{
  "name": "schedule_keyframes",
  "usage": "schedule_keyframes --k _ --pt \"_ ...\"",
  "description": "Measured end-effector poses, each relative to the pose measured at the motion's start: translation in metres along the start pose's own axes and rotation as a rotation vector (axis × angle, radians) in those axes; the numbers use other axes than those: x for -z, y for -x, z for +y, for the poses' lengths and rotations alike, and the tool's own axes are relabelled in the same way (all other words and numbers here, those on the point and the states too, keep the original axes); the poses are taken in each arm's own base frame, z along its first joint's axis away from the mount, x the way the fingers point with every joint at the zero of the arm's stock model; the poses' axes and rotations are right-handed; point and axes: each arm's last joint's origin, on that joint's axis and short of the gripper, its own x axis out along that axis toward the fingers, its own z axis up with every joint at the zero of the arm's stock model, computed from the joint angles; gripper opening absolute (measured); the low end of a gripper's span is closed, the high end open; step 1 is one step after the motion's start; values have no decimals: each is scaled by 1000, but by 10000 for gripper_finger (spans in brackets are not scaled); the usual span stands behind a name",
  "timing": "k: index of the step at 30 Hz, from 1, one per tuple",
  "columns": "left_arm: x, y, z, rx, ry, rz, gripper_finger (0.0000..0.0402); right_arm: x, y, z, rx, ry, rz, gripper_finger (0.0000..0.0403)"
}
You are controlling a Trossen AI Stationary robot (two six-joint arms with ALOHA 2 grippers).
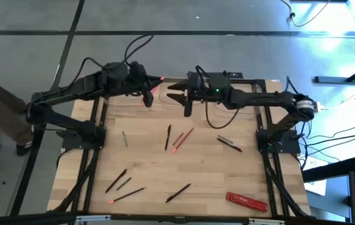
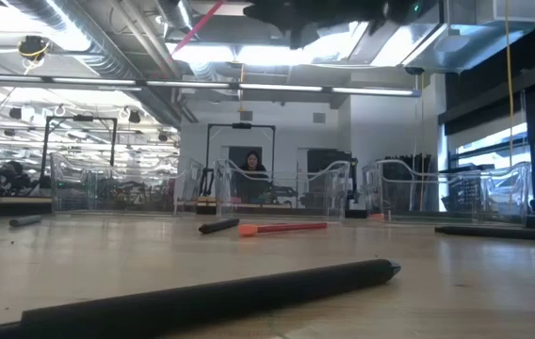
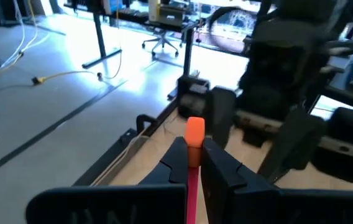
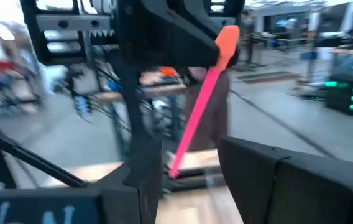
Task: Sort crayons/erasers/pens/pencils in bins
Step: Put the pink pencil into the right transparent bin
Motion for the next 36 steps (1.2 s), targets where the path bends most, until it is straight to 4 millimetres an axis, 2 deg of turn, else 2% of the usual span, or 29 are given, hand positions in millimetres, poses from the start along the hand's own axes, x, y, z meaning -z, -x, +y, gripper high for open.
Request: schedule_keyframes --k 8,25,36 --pt "-2 1 -6 25 -5 -23 9 24 -27 -5 -118 -46 20 156" --pt "-2 2 -6 20 -2 -32 9 12 -48 -8 -125 15 -47 156" --pt "-3 1 -6 17 2 -34 9 8 -48 -12 -83 23 -66 156"
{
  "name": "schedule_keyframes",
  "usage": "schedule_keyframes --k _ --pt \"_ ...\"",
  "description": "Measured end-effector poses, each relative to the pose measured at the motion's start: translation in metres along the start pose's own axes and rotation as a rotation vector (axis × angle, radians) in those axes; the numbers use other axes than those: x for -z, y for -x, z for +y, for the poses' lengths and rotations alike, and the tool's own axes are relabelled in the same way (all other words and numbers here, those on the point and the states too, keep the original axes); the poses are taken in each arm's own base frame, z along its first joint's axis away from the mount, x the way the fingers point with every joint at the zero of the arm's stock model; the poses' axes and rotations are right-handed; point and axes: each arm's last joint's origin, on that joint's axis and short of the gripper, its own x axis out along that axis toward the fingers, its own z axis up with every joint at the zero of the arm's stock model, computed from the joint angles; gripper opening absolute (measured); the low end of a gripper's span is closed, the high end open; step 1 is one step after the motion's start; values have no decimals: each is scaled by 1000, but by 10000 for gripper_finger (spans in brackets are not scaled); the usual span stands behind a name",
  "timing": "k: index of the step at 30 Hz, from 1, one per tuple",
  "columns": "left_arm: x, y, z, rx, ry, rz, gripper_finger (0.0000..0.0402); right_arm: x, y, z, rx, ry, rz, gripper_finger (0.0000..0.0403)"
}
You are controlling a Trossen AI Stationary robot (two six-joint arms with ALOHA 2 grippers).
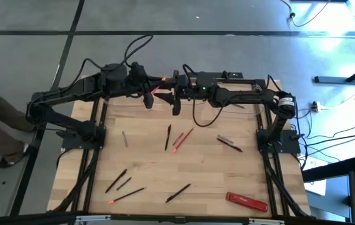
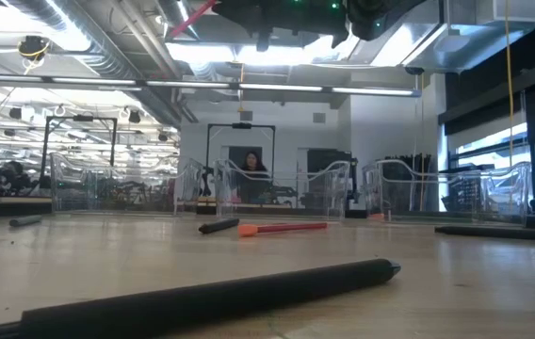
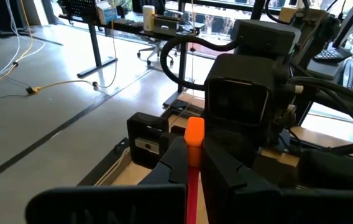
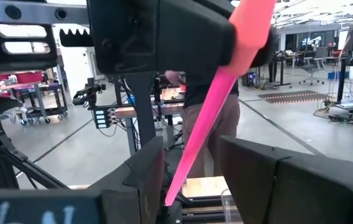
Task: Sort crayons/erasers/pens/pencils in bins
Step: Put the pink pencil into the right transparent bin
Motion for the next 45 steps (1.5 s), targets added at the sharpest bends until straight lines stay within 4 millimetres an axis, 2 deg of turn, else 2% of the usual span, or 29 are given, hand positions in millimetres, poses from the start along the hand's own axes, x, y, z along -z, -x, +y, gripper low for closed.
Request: schedule_keyframes --k 5,19,32,40,45 --pt "0 0 0 0 0 0 9 0 0 0 0 3 1 149" --pt "0 0 0 -2 -1 -1 9 -2 1 -4 8 18 -21 79" --pt "0 0 0 -2 -1 0 9 -3 1 -4 7 20 -29 71" --pt "0 0 0 1 -8 0 9 -3 1 -4 7 41 -28 38" --pt "0 0 0 1 -7 0 9 -3 1 -4 7 42 -27 34"
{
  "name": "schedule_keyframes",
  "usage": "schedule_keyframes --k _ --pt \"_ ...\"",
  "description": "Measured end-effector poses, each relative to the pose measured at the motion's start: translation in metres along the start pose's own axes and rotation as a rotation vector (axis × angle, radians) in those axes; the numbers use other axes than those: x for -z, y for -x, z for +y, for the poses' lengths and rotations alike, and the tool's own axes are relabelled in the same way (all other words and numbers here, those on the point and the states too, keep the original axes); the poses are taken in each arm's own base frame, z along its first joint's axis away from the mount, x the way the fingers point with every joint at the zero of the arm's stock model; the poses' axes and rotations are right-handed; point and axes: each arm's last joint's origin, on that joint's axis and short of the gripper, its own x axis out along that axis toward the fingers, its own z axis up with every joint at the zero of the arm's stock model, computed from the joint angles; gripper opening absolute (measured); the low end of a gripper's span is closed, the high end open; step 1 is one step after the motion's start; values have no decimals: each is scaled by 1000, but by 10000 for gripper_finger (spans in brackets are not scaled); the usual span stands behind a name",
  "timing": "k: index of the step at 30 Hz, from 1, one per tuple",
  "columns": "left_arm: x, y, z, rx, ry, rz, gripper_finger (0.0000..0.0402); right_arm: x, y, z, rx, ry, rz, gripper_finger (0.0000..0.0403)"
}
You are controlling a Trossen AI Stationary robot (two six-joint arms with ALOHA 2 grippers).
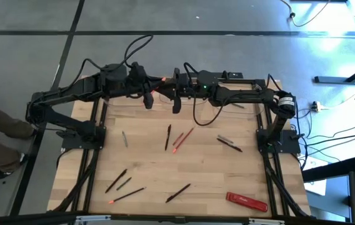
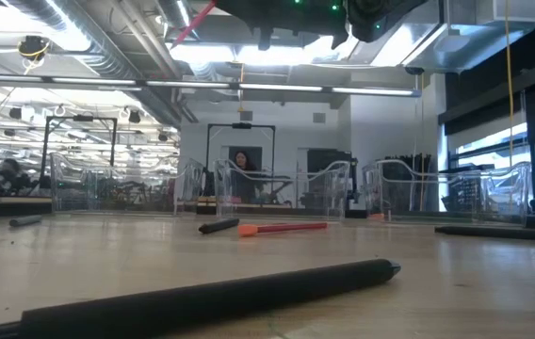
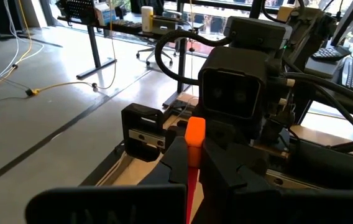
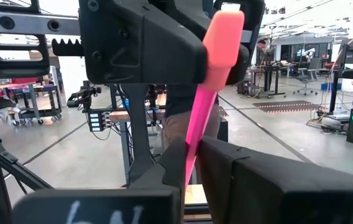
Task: Sort crayons/erasers/pens/pencils in bins
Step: Put the pink pencil into the right transparent bin
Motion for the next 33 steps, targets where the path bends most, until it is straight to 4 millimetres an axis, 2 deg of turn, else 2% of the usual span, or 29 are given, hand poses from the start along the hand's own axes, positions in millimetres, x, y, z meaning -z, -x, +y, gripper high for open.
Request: schedule_keyframes --k 5,19,25,33 --pt "0 0 0 0 4 0 17 0 0 0 0 0 0 35" --pt "3 -2 0 -5 2 25 103 1 0 0 -6 -2 16 35" --pt "10 -3 1 -17 -27 96 116 4 0 0 -4 1 42 35" --pt "10 20 7 -21 -52 126 113 7 4 -10 32 2 93 35"
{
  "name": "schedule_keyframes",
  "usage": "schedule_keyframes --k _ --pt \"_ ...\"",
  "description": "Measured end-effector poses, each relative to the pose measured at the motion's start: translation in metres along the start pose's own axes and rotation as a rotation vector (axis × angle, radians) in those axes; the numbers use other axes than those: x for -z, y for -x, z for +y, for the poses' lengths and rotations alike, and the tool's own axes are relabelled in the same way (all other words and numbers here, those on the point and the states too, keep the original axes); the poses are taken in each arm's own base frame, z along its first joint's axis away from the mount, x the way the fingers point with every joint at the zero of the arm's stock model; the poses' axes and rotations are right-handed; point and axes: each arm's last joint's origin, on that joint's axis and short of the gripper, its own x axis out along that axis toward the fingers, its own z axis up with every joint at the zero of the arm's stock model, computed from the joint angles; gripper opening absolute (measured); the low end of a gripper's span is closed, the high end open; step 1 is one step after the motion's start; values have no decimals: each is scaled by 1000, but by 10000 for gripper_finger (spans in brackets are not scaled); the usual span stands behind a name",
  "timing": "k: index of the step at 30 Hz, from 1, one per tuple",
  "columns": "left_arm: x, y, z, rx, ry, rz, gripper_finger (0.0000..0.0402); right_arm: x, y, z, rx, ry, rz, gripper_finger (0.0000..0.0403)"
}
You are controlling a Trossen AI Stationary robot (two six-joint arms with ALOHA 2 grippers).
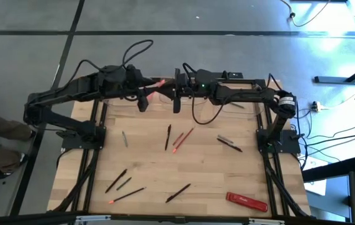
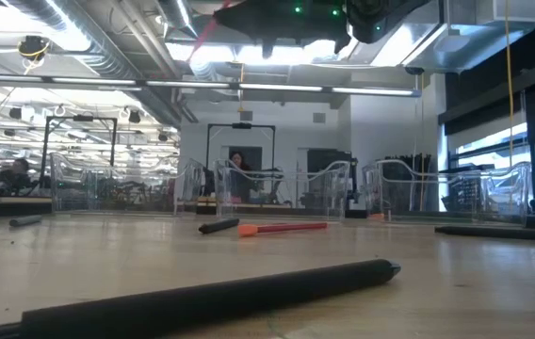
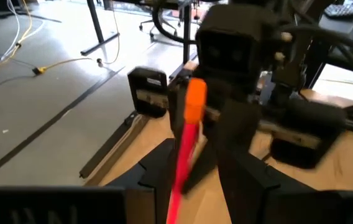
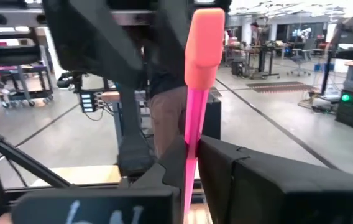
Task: Sort crayons/erasers/pens/pencils in bins
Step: Put the pink pencil into the right transparent bin
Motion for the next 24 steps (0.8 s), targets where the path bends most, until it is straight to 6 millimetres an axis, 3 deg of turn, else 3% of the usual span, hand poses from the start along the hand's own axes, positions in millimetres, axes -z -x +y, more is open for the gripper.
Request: schedule_keyframes --k 5,11,19,24 --pt "1 22 5 1 1 -7 113 1 3 -6 19 -18 38 35" --pt "9 39 10 -4 -11 46 113 -17 23 -3 69 -16 146 35" --pt "11 39 10 -4 -41 68 113 -55 90 13 339 -55 433 35" --pt "11 39 9 11 -72 70 113 -64 130 22 457 -138 597 35"
